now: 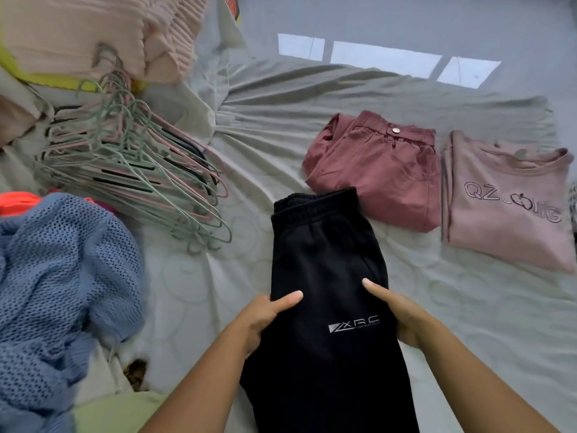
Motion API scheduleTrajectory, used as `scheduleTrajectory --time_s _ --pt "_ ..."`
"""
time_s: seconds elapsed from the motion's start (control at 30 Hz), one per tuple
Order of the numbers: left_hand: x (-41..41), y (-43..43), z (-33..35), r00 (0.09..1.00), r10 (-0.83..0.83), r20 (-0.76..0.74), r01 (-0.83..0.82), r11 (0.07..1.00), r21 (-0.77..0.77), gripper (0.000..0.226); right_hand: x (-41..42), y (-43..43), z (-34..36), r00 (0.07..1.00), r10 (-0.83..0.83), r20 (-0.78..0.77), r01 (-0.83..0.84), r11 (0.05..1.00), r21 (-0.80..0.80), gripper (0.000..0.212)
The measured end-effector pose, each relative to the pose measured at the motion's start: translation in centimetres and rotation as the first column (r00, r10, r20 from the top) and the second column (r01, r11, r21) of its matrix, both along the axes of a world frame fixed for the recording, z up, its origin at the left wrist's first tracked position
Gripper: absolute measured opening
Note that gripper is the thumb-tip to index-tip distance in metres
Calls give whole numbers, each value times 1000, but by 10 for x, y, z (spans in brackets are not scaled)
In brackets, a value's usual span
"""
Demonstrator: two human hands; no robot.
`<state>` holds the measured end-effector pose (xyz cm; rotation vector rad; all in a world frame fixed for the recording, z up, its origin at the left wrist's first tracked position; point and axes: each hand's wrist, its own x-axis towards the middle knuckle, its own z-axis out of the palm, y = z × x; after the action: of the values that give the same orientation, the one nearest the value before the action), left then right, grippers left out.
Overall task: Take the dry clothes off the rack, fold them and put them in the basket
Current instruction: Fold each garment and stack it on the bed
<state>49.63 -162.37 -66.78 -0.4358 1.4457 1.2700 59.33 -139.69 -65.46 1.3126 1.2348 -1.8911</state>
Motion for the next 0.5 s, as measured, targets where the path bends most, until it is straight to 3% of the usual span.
scheduleTrajectory --time_s 0.1,0.2,0.4,0.5 --pt "-1 2 8 1000 28 14 -28 999 26 51 3 5 4 999 -34 -7 34 999 -18 42" --pt "-10 3 31 997 56 -49 -52 994 97 39 5 16 20 987 -82 -140 81 997 -16 64" --pt "-42 24 132 909 108 -404 -43 985 167 17 -20 44 101 835 -19 -550 72 995 76 89" --pt "-33 24 162 869 94 -485 -25 989 148 19 -9 44 127 801 -12 -599 84 992 93 86"
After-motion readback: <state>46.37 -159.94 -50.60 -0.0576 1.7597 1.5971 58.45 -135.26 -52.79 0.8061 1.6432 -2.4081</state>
